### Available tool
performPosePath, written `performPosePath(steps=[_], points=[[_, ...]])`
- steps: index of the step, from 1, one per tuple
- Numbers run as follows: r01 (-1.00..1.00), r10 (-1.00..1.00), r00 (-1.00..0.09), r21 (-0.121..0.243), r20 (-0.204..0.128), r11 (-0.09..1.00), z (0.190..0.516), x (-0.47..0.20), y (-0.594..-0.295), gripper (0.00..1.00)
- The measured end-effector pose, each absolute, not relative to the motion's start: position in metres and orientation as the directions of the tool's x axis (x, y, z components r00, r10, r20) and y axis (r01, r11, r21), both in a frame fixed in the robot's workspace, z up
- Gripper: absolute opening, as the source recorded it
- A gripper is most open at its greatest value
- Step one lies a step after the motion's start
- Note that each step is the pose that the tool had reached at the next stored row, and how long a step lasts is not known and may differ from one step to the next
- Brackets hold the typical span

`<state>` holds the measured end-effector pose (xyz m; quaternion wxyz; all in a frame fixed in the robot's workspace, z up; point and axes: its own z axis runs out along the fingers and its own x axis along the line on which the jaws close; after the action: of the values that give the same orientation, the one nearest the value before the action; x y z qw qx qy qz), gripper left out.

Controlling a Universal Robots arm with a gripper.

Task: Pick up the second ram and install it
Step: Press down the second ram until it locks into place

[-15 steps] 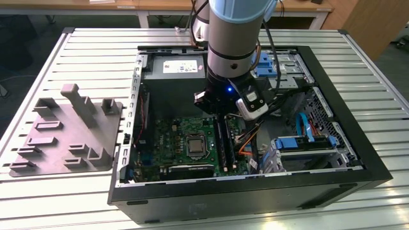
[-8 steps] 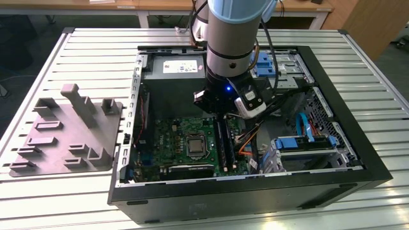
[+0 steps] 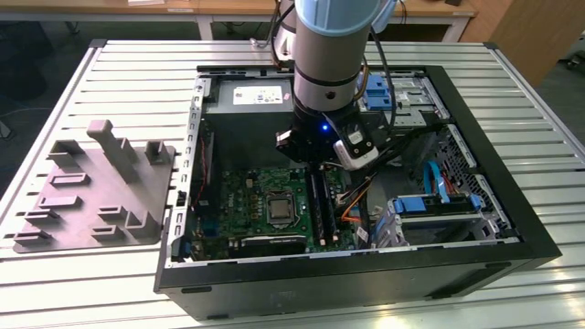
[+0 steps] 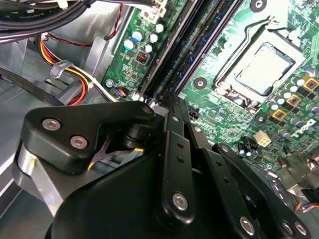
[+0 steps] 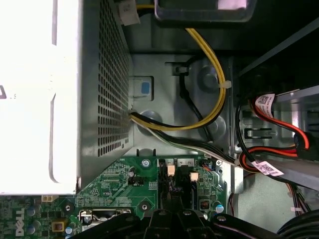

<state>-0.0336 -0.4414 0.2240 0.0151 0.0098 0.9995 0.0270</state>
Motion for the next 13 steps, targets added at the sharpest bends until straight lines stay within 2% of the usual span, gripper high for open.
performPosePath(steps=[13], points=[[0.019,0.020,-0.999,0.054,-0.029,0.998,0.2196,-0.0334,-0.4414,0.10]])
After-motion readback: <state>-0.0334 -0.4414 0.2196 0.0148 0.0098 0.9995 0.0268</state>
